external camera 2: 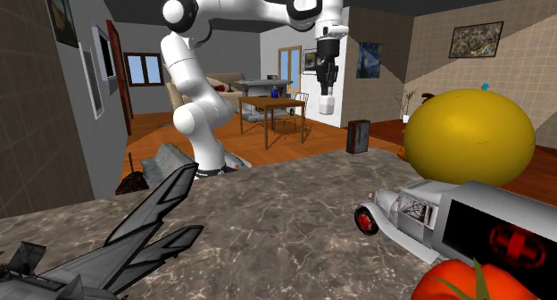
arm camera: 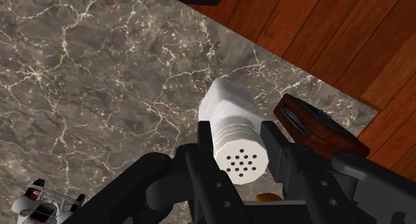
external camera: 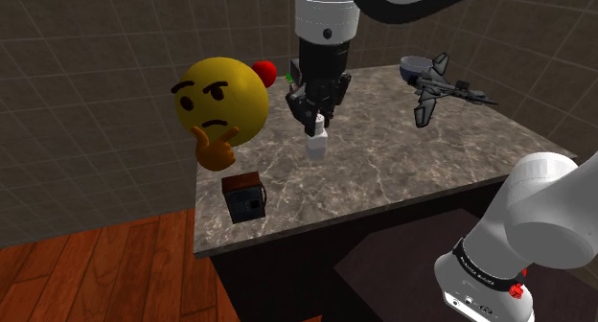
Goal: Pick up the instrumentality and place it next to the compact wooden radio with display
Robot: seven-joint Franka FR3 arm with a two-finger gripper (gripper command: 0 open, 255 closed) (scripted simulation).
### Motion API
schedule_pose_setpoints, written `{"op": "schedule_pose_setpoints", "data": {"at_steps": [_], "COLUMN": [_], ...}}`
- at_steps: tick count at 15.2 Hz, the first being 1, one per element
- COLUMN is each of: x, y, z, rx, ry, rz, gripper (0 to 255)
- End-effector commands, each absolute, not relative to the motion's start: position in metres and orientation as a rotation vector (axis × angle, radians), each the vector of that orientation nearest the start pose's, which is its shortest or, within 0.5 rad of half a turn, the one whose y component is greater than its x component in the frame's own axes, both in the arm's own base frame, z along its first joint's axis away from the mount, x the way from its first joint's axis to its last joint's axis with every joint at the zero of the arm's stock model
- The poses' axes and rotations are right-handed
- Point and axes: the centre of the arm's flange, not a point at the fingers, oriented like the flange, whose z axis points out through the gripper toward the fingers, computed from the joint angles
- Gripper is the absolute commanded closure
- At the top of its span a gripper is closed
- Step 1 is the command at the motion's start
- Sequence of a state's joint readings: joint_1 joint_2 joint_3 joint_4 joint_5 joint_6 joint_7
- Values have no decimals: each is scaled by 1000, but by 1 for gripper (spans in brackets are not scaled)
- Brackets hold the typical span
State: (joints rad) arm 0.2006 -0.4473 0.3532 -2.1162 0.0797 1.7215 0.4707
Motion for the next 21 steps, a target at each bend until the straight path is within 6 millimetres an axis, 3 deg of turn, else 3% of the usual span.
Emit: {"op": "schedule_pose_setpoints", "data": {"at_steps": [1, 21], "x": [348, 348], "y": [252, 252], "z": [571, 465], "rx": [-3188, -3188], "ry": [-67, -67], "rz": [-95, -95], "gripper": [255, 255]}}
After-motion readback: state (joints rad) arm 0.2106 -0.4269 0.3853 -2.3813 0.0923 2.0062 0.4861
